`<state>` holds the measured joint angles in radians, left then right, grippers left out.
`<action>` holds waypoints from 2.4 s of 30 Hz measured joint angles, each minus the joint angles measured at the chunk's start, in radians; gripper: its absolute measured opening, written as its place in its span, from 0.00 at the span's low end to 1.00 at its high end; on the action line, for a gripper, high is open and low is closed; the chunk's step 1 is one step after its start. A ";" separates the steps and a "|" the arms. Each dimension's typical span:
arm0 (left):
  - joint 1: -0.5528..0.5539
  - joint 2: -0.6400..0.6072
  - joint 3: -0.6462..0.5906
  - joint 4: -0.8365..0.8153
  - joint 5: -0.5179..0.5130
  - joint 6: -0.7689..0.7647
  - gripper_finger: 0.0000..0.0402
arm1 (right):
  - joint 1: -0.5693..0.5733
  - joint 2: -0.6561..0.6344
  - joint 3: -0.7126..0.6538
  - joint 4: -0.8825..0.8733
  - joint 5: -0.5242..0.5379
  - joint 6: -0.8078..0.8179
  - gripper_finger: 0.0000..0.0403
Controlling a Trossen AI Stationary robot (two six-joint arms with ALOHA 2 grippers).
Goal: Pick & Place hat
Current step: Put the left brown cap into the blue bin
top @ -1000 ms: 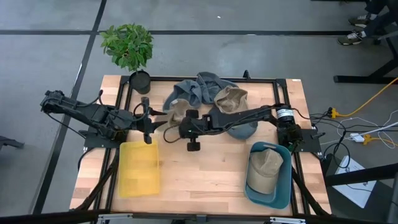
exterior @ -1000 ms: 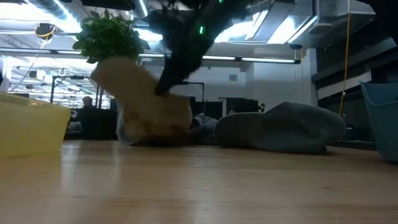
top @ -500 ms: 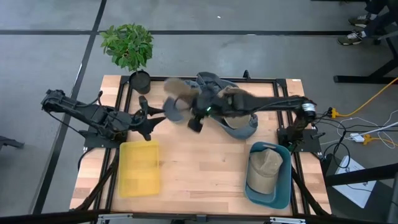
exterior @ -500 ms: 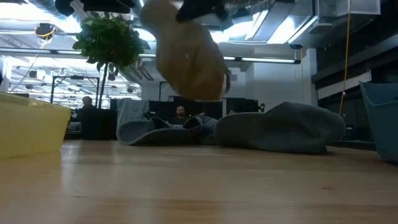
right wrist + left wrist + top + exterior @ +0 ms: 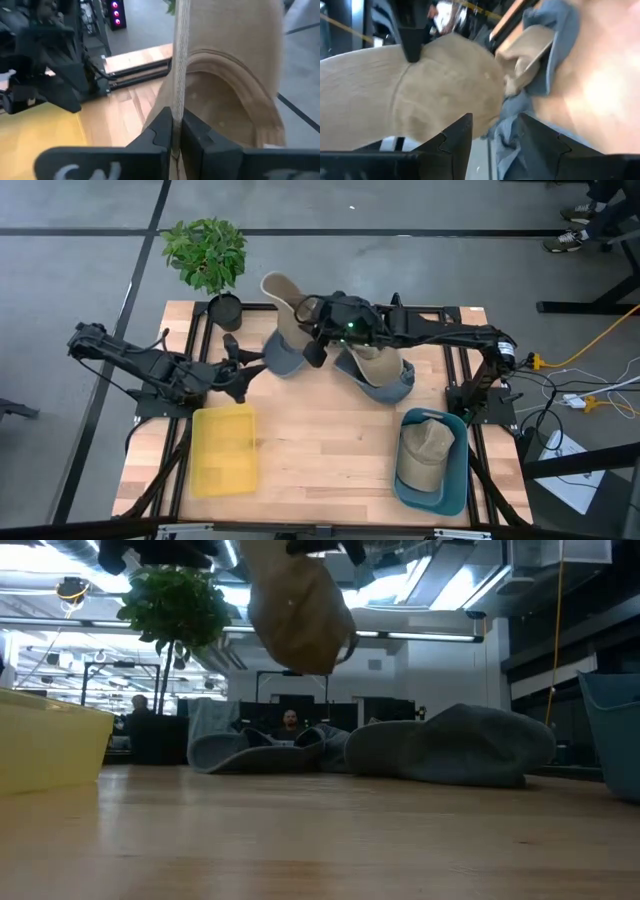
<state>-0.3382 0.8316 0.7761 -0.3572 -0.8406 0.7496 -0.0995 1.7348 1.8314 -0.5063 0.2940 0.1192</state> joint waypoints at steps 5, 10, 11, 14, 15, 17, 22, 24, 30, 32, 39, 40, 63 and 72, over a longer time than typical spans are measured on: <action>0.000 0.040 0.000 0.006 -0.043 0.077 0.47 | -0.010 -0.006 0.000 0.070 -0.051 -0.006 0.06; 0.015 0.083 0.000 0.049 -0.097 0.209 0.58 | -0.014 -0.015 0.000 0.144 -0.162 0.001 0.05; 0.021 0.089 0.000 0.070 -0.115 0.231 0.60 | -0.013 -0.017 0.000 0.160 -0.170 0.002 0.05; 0.039 0.098 0.000 0.147 -0.204 0.307 0.63 | -0.013 -0.028 0.000 0.180 -0.212 0.021 0.07; 0.045 0.099 0.000 0.175 -0.224 0.328 0.64 | -0.014 -0.029 0.000 0.193 -0.226 0.029 0.07; 0.059 0.098 0.000 0.210 -0.230 0.354 0.64 | -0.014 -0.035 0.000 0.208 -0.257 0.037 0.06; 0.087 0.098 0.000 0.239 -0.199 0.363 0.64 | -0.014 -0.059 0.000 0.275 -0.295 0.039 0.05; 0.095 0.098 0.000 0.260 -0.199 0.355 0.64 | -0.016 -0.070 0.000 0.286 -0.295 0.039 0.06; 0.122 0.098 0.000 0.405 -0.198 0.404 0.63 | -0.032 -0.099 0.000 0.323 -0.310 0.067 0.06; 0.133 0.098 0.000 0.468 -0.198 0.448 0.63 | -0.035 -0.100 0.000 0.327 -0.321 0.081 0.05; 0.145 0.098 0.000 0.611 -0.124 0.538 0.60 | -0.035 -0.100 0.000 0.326 -0.333 0.115 0.07; 0.145 0.098 0.000 0.619 -0.104 0.538 0.60 | -0.036 -0.100 0.000 0.329 -0.333 0.116 0.07; 0.145 0.119 0.000 0.647 -0.106 0.556 0.12 | -0.046 -0.100 0.000 0.344 -0.322 0.116 0.06; 0.144 0.119 0.000 0.646 -0.138 0.518 0.09 | -0.051 -0.100 0.000 0.297 -0.320 0.106 0.04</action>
<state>-0.1944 0.9510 0.7765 0.2890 -0.9783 1.2672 -0.1505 1.6344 1.8309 -0.2097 -0.0261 0.2252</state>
